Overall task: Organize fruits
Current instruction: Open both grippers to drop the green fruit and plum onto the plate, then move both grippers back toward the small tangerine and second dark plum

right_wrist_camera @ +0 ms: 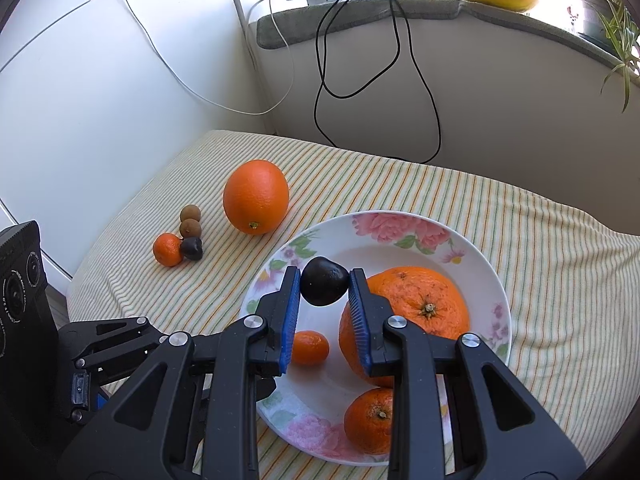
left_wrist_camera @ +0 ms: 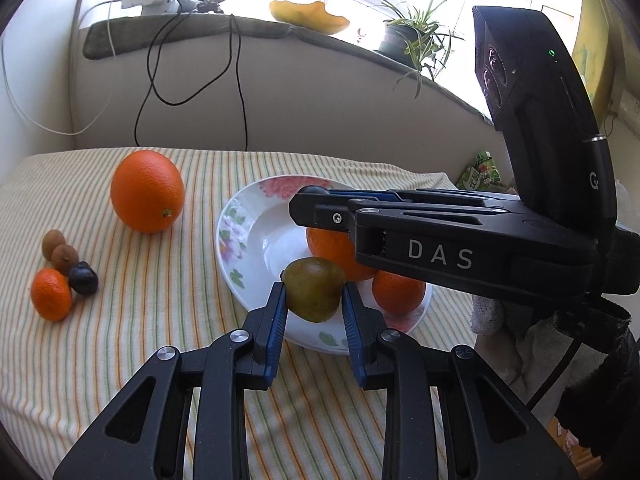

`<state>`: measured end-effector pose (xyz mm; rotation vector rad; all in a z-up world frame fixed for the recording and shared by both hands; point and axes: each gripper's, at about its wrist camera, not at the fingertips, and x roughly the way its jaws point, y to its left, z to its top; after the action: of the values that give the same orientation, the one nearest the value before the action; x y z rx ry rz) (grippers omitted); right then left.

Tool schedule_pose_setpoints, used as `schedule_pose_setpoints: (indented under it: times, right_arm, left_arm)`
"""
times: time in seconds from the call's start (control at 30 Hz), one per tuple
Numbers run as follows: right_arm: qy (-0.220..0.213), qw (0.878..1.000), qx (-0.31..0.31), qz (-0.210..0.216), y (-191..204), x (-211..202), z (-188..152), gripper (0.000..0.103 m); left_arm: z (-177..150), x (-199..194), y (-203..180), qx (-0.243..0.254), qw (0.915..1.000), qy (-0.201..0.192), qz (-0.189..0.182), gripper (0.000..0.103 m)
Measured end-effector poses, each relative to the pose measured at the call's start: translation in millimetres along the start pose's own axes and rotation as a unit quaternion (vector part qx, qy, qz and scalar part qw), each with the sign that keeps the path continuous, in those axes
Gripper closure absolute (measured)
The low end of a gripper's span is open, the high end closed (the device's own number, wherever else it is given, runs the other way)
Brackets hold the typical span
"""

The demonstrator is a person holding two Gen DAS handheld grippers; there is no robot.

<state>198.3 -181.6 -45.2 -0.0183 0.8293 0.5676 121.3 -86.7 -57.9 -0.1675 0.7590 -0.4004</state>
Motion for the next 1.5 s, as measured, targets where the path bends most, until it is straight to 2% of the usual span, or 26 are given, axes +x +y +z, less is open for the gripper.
schedule_pose_setpoints:
  times: [0.1, 0.17, 0.27, 0.3, 0.43, 0.5, 0.57, 0.67, 0.73, 1.5]
  right_arm:
    - [0.000, 1.000, 0.000, 0.000, 0, 0, 0, 0.077]
    - [0.000, 1.000, 0.003, 0.001, 0, 0, 0, 0.077]
    - [0.001, 1.000, 0.004, 0.001, 0, 0, 0, 0.077]
    - [0.000, 1.000, 0.003, 0.003, 1, 0, 0, 0.074]
    - [-0.006, 1.000, -0.001, 0.006, 5, -2, 1, 0.051]
    - [-0.008, 1.000, -0.002, 0.002, 7, -3, 1, 0.046]
    - [-0.010, 1.000, -0.001, 0.001, 7, -4, 1, 0.042]
    - [-0.012, 1.000, 0.001, 0.001, 7, -6, 1, 0.037]
    - [-0.016, 1.000, 0.003, -0.004, 7, -8, 2, 0.030]
    - [-0.025, 1.000, -0.002, -0.001, 24, -21, 9, 0.029]
  left_arm:
    - [-1, 0, 0, 0.000, 1.0000, 0.000, 0.003, 0.075]
    - [-1, -1, 0, 0.001, 1.0000, -0.002, 0.004, 0.067]
    - [0, -3, 0, 0.003, 1.0000, -0.005, 0.005, 0.063]
    - [0, -4, -1, 0.005, 1.0000, -0.006, 0.006, 0.063]
    - [0, -5, 1, 0.001, 0.9999, -0.007, 0.009, 0.062]
    - [-1, -6, 3, 0.000, 0.9999, -0.007, 0.010, 0.062]
    - [-1, -6, 3, -0.002, 0.9999, -0.008, 0.010, 0.057]
    - [-2, -8, 3, -0.003, 0.9999, -0.010, 0.011, 0.057]
    - [-1, -10, 4, -0.003, 0.9999, -0.012, 0.012, 0.057]
    - [-2, -38, 16, -0.014, 0.9991, -0.033, 0.021, 0.057]
